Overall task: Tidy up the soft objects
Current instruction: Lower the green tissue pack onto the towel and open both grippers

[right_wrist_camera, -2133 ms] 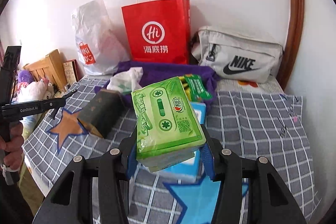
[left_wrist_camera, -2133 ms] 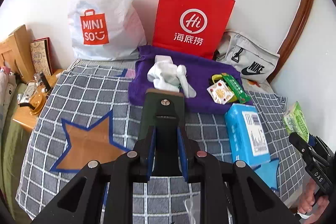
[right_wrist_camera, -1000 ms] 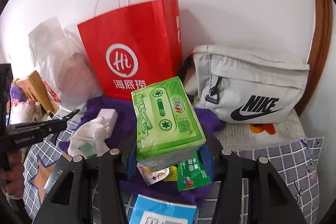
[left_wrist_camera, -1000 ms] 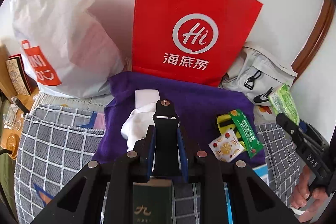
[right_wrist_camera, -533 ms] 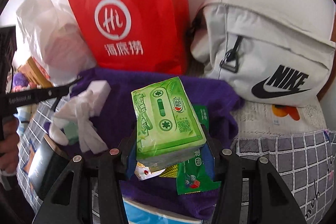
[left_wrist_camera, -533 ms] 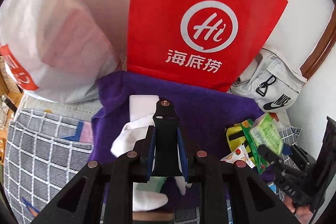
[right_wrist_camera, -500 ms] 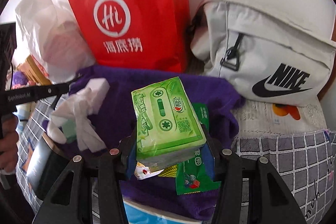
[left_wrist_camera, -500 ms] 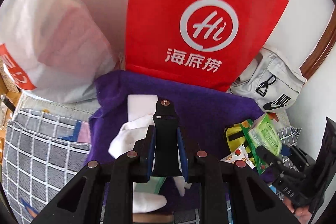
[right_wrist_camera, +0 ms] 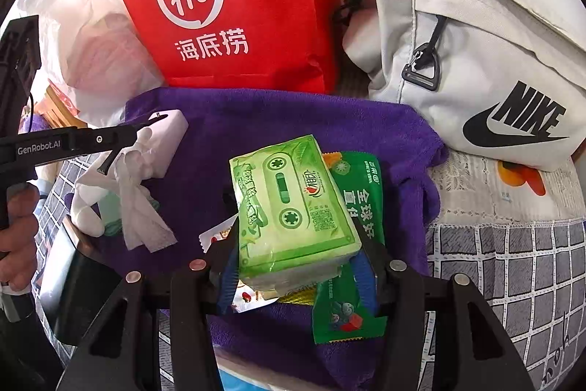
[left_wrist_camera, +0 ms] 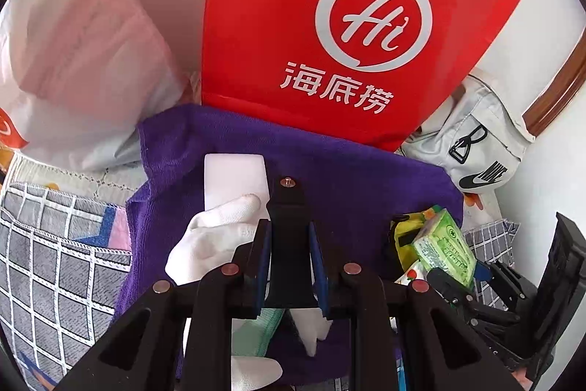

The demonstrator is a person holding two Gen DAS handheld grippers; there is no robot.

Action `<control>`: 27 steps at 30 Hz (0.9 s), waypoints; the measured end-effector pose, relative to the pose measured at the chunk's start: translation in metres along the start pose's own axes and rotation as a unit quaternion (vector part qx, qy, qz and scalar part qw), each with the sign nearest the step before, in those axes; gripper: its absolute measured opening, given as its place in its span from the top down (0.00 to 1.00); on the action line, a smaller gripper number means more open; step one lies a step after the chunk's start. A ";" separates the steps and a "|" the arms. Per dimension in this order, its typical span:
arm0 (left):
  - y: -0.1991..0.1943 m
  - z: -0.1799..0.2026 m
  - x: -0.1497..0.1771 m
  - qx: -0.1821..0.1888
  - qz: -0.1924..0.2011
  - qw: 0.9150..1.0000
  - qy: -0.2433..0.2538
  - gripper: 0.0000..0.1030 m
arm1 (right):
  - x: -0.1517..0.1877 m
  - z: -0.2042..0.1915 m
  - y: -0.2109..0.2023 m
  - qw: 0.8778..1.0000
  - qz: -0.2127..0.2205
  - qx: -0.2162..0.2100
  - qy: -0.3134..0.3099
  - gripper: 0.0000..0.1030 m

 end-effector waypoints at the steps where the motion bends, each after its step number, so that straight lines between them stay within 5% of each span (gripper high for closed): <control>1: 0.000 0.000 0.000 0.001 0.000 1.000 0.001 0.80 | 0.000 0.000 0.001 1.000 -0.001 0.000 0.000 0.46; 8: -0.002 0.000 -0.001 -0.003 -0.002 1.000 0.004 0.74 | -0.002 -0.005 -0.002 1.000 0.005 0.005 -0.009 0.32; 17: -0.033 -0.003 0.000 -0.012 0.018 1.000 0.004 0.71 | -0.005 -0.006 -0.022 1.000 0.025 0.007 -0.005 0.32; 27: -0.091 0.004 0.029 -0.030 0.038 0.999 0.015 0.71 | 0.009 -0.026 -0.092 0.997 0.076 0.013 0.007 0.32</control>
Point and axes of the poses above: each gripper's, at about its wrist camera, not at the fingertips, and y roughly the way its jaws point, z to its right, x to its underside, the point moved 3 cm from there along y, roughly the way its jaws point, and after that the axes turned 5 degrees about -y, right-handed, at the moved point
